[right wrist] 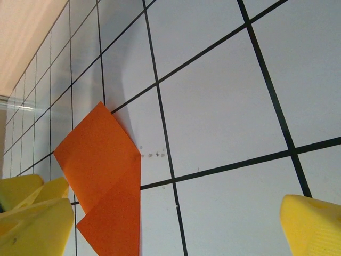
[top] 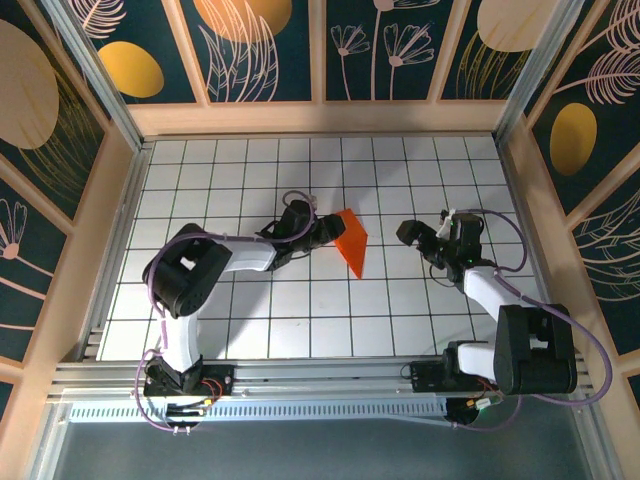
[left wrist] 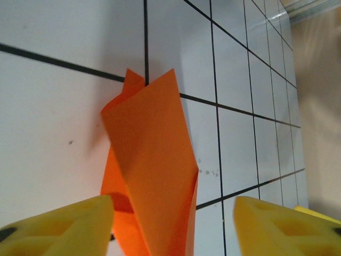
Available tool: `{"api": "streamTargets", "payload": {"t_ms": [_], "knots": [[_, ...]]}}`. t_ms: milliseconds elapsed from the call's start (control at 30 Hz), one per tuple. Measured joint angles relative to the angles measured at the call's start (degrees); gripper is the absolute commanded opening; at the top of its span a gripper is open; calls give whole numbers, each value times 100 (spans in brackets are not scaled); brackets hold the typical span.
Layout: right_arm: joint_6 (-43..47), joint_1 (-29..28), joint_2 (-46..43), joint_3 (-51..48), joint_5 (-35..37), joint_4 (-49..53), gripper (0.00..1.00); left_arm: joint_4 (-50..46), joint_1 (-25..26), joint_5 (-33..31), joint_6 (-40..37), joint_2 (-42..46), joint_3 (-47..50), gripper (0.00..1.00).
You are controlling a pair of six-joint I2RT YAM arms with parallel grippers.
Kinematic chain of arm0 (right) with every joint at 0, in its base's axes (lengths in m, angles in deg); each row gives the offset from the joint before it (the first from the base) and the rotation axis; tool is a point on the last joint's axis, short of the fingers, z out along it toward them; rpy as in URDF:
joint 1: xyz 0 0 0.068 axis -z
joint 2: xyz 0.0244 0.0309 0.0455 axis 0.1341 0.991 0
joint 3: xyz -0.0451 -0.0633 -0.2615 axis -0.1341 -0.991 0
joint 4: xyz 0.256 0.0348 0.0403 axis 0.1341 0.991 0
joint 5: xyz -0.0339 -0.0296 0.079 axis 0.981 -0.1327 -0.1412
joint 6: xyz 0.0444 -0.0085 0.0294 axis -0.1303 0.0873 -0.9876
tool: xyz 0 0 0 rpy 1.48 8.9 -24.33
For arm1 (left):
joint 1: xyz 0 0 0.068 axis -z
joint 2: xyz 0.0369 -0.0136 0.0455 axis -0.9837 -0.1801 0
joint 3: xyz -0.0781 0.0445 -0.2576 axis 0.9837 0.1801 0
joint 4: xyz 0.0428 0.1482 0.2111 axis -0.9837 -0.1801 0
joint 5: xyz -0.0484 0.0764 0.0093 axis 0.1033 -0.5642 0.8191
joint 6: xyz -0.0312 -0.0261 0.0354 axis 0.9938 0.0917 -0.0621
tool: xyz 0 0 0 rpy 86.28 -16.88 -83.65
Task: Fold a paper plane with a square sheet of paper (fold left side to right side)
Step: Pick up the paper from the center of the table, then place the paper at the center of the table.
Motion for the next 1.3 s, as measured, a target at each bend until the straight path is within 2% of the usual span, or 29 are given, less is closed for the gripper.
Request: {"api": "streamTargets", "payload": {"t_ms": [200,300,400,567,833,1100,1300], "knots": [[2,57,0,-9,-66,-17,99,76,11,-37,26,-221,-164,17],[46,129,0,-44,-227,-103,99,74,11,-52,-17,-251,-164,6],[177,203,0,-66,-481,-133,97,90,11,-48,-168,-245,-155,0],[442,273,0,-66,-1001,-197,93,199,-22,79,-557,24,195,0],[782,232,157,-66,-2170,-612,85,708,-284,868,-1305,907,1174,0],[1075,-688,739,-66,-2732,-1296,85,1058,-398,1797,-2065,1434,1742,0],[1211,-1064,1528,44,-2883,-1764,86,1276,-398,2203,-2361,1554,1923,0]]}}
